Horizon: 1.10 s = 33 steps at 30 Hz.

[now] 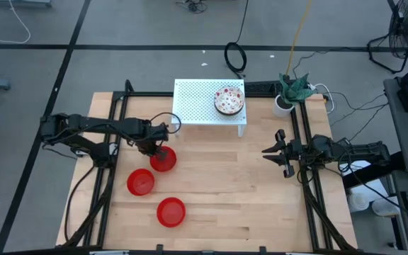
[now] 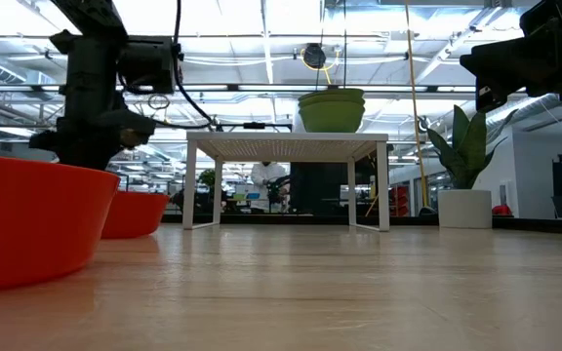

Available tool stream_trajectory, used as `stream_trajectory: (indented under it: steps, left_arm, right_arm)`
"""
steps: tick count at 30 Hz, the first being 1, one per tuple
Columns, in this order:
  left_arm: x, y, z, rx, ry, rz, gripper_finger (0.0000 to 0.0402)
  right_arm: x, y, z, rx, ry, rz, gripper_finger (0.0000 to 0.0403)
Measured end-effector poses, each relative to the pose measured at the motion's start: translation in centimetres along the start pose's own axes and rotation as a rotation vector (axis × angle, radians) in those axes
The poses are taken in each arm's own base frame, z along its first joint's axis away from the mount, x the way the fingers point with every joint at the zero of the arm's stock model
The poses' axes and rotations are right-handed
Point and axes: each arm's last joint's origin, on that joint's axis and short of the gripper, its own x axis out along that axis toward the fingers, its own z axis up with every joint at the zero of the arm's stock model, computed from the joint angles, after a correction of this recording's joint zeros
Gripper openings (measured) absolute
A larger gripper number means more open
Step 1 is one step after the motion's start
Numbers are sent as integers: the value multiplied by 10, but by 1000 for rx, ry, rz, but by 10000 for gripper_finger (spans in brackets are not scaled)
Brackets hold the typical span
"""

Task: Pick & Place Mini bowls
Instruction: Put the top red bowl on the shelf

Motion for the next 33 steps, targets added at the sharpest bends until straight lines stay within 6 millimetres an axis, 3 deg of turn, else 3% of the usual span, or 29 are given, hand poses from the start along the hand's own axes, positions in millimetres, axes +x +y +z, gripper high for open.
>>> stream_trajectory:
  steps: [6, 11, 21, 28, 33]
  left_arm:
    - [-28, -5, 1, 59, -90, -83, 4]
    - [-65, -9, 3, 101, -222, -166, 3]
    - [-171, -14, 13, 122, -600, -324, 3]
    - [-247, -11, 32, 133, -830, -395, 3]
    - [-261, -3, 60, 27, -785, -372, 2]
  right_arm:
    - [0, 0, 0, 0, 0, 0, 73]
    - [0, 0, 0, 0, 0, 0, 73]
    - [0, 0, 0, 0, 0, 0, 73]
    - [0, 0, 0, 0, 0, 0, 73]
    - [0, 0, 0, 0, 0, 0, 73]
